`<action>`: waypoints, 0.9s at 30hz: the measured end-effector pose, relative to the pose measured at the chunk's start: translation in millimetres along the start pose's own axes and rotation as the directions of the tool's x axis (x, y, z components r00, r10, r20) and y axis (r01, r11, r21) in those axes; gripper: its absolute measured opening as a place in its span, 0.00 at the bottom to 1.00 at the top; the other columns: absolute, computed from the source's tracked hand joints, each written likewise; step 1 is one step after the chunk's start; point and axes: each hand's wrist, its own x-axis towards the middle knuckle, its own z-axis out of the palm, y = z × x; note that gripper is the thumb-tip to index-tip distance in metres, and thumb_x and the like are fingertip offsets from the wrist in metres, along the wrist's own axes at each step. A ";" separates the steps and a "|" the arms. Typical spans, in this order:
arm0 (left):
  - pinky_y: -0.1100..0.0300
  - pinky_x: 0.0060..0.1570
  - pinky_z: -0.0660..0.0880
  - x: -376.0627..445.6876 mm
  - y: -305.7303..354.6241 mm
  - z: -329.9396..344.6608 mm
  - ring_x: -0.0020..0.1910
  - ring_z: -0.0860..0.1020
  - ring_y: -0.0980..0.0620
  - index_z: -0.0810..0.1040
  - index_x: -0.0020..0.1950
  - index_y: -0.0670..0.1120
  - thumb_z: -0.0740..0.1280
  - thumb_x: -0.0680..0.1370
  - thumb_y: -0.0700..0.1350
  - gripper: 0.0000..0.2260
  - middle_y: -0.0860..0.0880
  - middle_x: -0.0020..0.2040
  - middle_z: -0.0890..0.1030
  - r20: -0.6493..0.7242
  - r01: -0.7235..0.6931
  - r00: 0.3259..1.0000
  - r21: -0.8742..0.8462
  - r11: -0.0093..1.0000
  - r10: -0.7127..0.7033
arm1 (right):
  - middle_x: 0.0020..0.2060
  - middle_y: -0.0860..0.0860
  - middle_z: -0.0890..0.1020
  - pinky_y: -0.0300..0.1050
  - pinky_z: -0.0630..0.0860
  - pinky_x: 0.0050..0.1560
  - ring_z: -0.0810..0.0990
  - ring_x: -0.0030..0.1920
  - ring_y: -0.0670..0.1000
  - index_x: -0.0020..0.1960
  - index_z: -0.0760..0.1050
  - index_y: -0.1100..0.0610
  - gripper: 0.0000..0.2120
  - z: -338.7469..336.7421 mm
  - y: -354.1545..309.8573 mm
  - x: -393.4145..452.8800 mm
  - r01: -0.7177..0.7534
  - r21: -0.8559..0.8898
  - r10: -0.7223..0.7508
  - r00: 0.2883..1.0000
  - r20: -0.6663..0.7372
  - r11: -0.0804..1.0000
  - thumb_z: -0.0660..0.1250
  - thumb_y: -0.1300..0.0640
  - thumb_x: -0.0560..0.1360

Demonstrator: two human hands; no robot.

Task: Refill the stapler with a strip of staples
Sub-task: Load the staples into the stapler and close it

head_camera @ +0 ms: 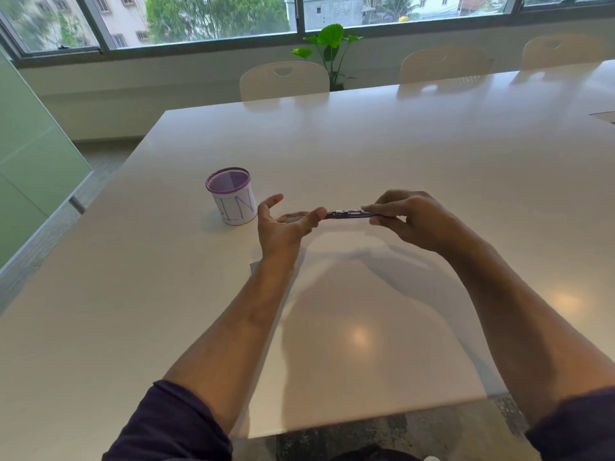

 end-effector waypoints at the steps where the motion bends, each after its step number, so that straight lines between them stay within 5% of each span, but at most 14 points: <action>1: 0.55 0.49 0.83 -0.3 0.1 0.9 0.36 0.83 0.51 0.68 0.70 0.46 0.84 0.67 0.36 0.37 0.49 0.37 0.86 -0.003 0.024 1.000 -0.056 0.998 -0.024 | 0.46 0.56 0.86 0.42 0.74 0.44 0.82 0.40 0.55 0.61 0.85 0.59 0.12 -1.6 -0.9 2.1 0.027 -0.022 -0.027 1.000 0.009 0.999 0.72 0.61 0.79; 6: 0.59 0.45 0.85 1.7 0.5 -4.3 0.33 0.83 0.54 0.74 0.65 0.44 0.83 0.68 0.35 0.30 0.51 0.32 0.86 0.088 0.016 0.996 -0.019 1.000 -0.014 | 0.44 0.55 0.83 0.46 0.76 0.42 0.81 0.40 0.57 0.61 0.85 0.59 0.11 -7.9 -2.0 5.7 0.097 -0.083 -0.092 0.994 0.061 0.992 0.70 0.63 0.80; 12: 0.55 0.51 0.83 9.4 5.8 -18.3 0.39 0.84 0.49 0.78 0.62 0.42 0.79 0.68 0.34 0.24 0.46 0.38 0.83 0.390 0.167 0.909 -0.011 0.986 -0.150 | 0.45 0.49 0.83 0.40 0.75 0.44 0.81 0.40 0.50 0.60 0.86 0.54 0.10 -9.2 -2.7 3.1 0.051 0.125 -0.057 0.997 0.048 0.991 0.72 0.58 0.79; 15: 0.59 0.48 0.84 4.3 -1.6 -14.6 0.42 0.87 0.50 0.80 0.64 0.38 0.78 0.72 0.33 0.20 0.40 0.46 0.85 0.417 0.189 0.891 0.025 0.982 -0.182 | 0.44 0.43 0.83 0.43 0.79 0.46 0.81 0.39 0.47 0.61 0.85 0.51 0.12 -3.6 -8.6 7.9 -0.012 0.176 0.011 1.000 0.007 0.984 0.75 0.53 0.77; 19: 0.60 0.47 0.84 -8.0 -14.9 -5.7 0.42 0.88 0.50 0.74 0.70 0.34 0.75 0.77 0.34 0.23 0.42 0.44 0.89 0.424 0.233 0.880 0.008 0.972 -0.214 | 0.41 0.47 0.86 0.55 0.82 0.48 0.84 0.41 0.52 0.56 0.86 0.52 0.11 7.5 -15.1 15.5 -0.109 0.178 0.112 0.994 -0.003 0.978 0.77 0.52 0.75; 23: 0.60 0.49 0.84 -19.5 -14.1 -1.9 0.47 0.87 0.47 0.85 0.59 0.39 0.80 0.72 0.41 0.17 0.39 0.51 0.89 0.531 0.170 0.820 0.129 0.977 -0.213 | 0.36 0.39 0.86 0.45 0.81 0.42 0.83 0.37 0.43 0.53 0.87 0.49 0.11 17.2 -16.9 21.1 -0.230 0.270 0.243 0.970 -0.015 0.935 0.78 0.48 0.73; 27: 0.61 0.46 0.84 -24.9 -15.8 0.3 0.46 0.88 0.49 0.84 0.58 0.40 0.74 0.78 0.35 0.09 0.41 0.48 0.89 0.515 0.145 0.831 0.164 0.976 -0.210 | 0.34 0.47 0.85 0.44 0.78 0.37 0.81 0.33 0.43 0.52 0.85 0.52 0.17 31.0 -16.7 23.2 -0.442 0.403 0.454 0.888 0.072 0.801 0.79 0.42 0.70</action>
